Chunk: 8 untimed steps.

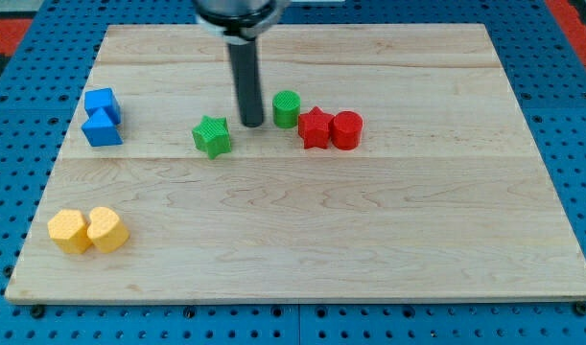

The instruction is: Move the green circle towards the top right corner of the board

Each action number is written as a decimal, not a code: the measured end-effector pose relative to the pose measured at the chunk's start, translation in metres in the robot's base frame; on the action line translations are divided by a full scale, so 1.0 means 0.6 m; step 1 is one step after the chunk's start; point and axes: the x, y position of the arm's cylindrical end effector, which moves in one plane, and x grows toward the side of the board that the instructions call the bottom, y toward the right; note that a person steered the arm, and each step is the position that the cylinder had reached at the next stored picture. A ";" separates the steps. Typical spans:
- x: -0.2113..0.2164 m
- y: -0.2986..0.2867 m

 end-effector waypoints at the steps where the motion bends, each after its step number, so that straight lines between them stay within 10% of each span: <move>1: -0.058 0.123; 3: -0.138 0.337; 5: -0.058 0.358; 8: -0.135 0.421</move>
